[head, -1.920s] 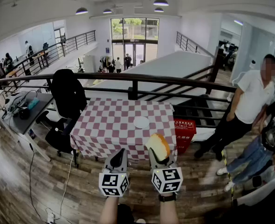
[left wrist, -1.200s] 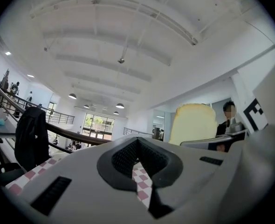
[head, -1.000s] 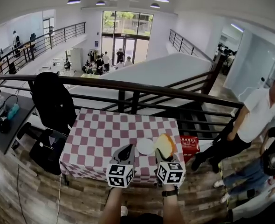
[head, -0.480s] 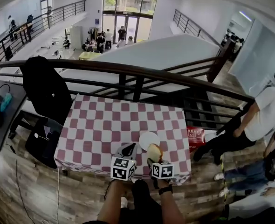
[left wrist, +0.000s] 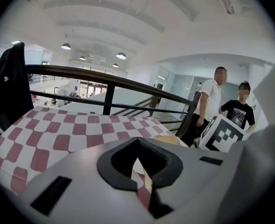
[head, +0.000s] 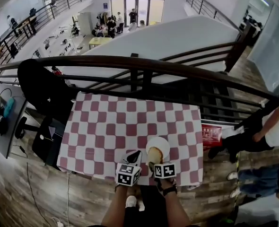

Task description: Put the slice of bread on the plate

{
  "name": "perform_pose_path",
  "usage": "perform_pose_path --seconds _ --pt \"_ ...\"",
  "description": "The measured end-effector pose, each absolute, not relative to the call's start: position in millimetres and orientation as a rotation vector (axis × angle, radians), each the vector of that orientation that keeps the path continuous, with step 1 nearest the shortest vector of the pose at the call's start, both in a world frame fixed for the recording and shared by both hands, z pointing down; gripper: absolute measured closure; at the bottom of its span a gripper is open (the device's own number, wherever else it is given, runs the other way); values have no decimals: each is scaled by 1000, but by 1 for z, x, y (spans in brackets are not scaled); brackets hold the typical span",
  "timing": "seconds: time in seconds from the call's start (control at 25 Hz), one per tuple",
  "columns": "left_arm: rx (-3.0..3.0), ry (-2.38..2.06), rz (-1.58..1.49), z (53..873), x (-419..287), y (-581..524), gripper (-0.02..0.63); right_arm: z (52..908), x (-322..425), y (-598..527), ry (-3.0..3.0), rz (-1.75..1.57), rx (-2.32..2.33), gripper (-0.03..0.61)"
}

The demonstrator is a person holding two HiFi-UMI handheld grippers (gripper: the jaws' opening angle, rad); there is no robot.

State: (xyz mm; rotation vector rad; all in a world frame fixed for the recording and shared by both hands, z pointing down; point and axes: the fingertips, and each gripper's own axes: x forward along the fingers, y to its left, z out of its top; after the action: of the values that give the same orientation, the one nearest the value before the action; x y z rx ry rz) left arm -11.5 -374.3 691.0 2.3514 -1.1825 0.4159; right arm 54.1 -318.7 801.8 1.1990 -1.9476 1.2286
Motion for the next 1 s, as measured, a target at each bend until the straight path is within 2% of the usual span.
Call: perform_pose_path --seconds 0.52,0.64,0.92,1.0 --pt "2314 -1129 592 733 19 -411 595 826 70 -382 -1884 1354 1133 473" --pt "2297 -1134 591 737 16 -415 595 829 83 -392 -1802 1242 1196 429" --pt "2259 -1158 571 739 6 -416 595 825 117 -397 -1668 1043 1347 197" --pt "2259 -1187 566 731 3 -415 595 821 138 -395 -1593 977 1426 183"
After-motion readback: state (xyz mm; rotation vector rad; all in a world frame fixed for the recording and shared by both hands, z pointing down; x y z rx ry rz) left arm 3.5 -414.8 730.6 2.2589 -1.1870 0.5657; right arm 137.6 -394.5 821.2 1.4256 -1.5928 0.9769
